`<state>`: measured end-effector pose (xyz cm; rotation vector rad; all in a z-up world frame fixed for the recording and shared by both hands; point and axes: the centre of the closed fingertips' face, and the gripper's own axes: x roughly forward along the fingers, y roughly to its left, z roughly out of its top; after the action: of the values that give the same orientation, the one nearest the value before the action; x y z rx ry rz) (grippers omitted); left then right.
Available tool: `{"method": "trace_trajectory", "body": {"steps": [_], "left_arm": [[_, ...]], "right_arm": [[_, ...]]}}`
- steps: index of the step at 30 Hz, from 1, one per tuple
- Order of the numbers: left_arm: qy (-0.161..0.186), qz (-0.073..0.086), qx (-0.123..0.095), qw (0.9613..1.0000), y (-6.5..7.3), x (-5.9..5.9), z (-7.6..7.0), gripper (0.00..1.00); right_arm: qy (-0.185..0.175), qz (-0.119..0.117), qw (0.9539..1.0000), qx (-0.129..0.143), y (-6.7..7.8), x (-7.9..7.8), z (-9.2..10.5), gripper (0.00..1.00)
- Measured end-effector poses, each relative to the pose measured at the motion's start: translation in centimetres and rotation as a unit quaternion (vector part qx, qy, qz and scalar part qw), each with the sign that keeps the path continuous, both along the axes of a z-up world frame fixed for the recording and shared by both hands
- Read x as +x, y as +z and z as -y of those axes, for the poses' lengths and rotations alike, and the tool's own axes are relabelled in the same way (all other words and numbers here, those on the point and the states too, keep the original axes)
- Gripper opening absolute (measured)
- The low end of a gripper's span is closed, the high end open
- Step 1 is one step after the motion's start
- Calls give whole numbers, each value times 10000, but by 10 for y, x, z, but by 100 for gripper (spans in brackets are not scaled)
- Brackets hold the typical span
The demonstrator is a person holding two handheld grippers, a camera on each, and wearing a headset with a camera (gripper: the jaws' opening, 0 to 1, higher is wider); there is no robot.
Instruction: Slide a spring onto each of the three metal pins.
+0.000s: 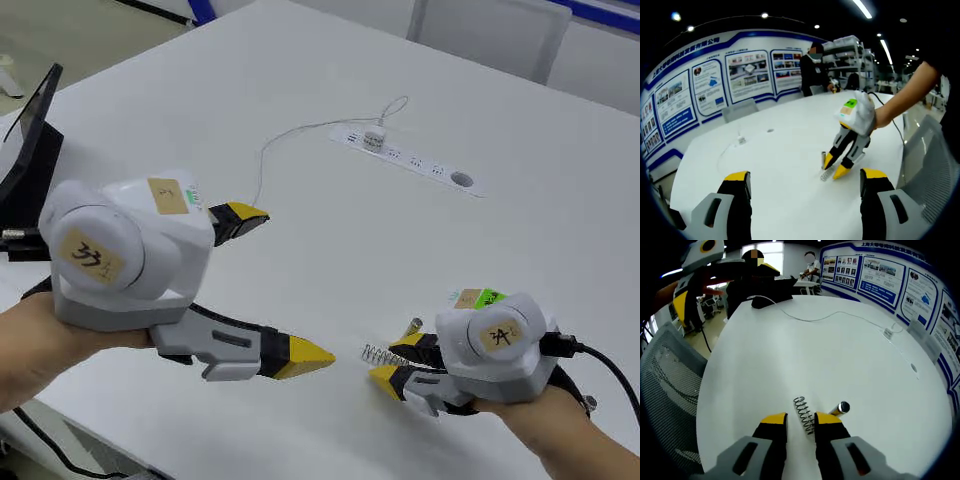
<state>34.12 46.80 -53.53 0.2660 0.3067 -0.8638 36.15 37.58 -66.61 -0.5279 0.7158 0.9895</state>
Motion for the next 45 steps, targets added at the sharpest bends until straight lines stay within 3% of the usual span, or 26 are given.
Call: {"method": "trace_trajectory", "body": {"steps": [10,17,26,41,45], "left_arm": [[-36,7,12,10000,0,1,3,92],[-9,-11,49,10000,-1,0,1,91],[-28,-5,69,10000,-1,-1,2,90],[-69,48,123,9999,5,-4,5,88],[-162,37,152,9997,4,-7,8,85]], "right_arm": [[75,-89,9999,-91,-7,-3,5,18],[-47,-261,9995,164,-7,-2,5,15],[-112,-395,9988,277,-7,-4,4,13],[-214,-361,9990,145,-6,-5,5,10],[-223,-313,9990,240,4,-8,6,10]]}}
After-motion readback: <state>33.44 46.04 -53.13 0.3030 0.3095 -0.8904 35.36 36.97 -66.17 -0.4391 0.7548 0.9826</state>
